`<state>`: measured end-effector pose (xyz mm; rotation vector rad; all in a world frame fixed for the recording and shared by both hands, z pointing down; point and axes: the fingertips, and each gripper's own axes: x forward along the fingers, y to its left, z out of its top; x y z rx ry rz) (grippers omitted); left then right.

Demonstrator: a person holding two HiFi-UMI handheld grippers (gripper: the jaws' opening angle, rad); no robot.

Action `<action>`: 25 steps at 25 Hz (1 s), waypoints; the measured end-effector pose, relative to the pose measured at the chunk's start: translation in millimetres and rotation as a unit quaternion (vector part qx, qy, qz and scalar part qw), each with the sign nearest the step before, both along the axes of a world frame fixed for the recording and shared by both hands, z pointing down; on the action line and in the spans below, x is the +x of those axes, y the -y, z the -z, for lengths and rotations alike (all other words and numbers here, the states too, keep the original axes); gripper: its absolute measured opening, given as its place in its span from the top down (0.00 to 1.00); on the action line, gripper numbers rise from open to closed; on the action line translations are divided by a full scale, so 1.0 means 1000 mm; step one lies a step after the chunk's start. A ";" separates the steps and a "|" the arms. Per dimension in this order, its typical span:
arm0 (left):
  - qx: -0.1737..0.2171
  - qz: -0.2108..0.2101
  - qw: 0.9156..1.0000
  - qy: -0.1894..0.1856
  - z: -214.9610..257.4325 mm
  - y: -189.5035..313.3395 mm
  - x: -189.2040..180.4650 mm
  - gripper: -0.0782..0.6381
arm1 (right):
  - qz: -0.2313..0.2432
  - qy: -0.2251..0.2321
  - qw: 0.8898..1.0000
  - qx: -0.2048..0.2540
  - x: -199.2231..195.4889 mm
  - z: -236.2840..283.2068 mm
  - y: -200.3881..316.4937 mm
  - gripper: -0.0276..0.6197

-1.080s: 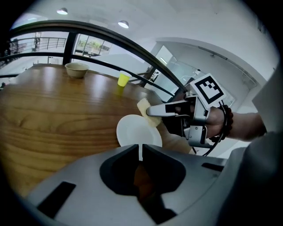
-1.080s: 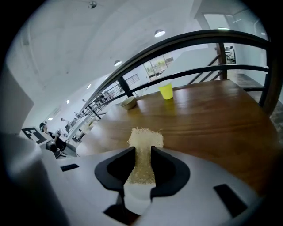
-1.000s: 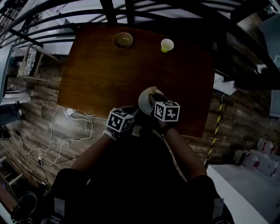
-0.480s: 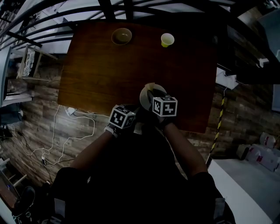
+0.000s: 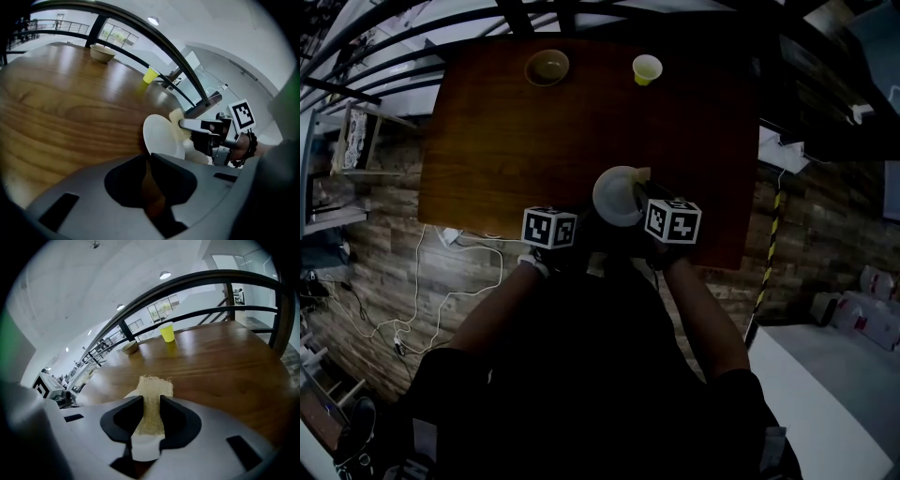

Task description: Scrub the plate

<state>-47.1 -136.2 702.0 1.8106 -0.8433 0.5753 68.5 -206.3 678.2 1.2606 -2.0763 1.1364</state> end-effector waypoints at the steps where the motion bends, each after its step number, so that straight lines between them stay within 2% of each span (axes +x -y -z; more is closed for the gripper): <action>1: -0.003 0.007 1.000 -0.004 0.002 0.004 -0.001 0.86 | -0.006 -0.001 1.000 0.000 0.004 0.001 0.000 0.77; 6: -0.036 0.036 0.997 -0.050 0.000 0.017 0.008 0.85 | -0.028 -0.004 1.000 0.009 0.013 0.010 0.002 0.77; 7: -0.045 0.040 0.997 -0.055 -0.003 0.016 0.011 0.84 | -0.028 -0.001 1.000 0.012 0.012 0.012 0.002 0.77; 9: -0.058 0.046 0.995 -0.061 -0.007 0.014 0.015 0.73 | -0.022 0.003 1.000 0.017 0.005 0.018 0.001 0.77; 10: -0.062 0.049 0.995 -0.064 -0.008 0.014 0.016 0.73 | -0.017 0.005 1.000 0.019 0.001 0.020 0.000 0.77; 13: -0.080 0.060 0.992 -0.079 -0.010 0.013 0.018 0.74 | 0.003 0.011 1.000 0.021 -0.018 0.023 -0.003 0.77; 15: -0.095 0.071 0.989 -0.091 -0.013 0.011 0.020 0.81 | 0.027 0.014 0.999 0.018 -0.036 0.021 -0.008 0.77; 16: -0.099 0.075 0.988 -0.097 -0.014 0.011 0.020 0.81 | 0.042 0.014 0.999 0.015 -0.046 0.019 -0.012 0.77; 20: -0.096 0.083 0.986 -0.109 -0.015 0.014 0.019 0.82 | 0.090 0.018 0.996 -0.006 -0.080 0.006 -0.022 0.77; 25: -0.088 0.092 0.985 -0.114 -0.017 0.016 0.021 0.82 | 0.109 0.026 0.993 -0.025 -0.089 -0.013 -0.016 0.77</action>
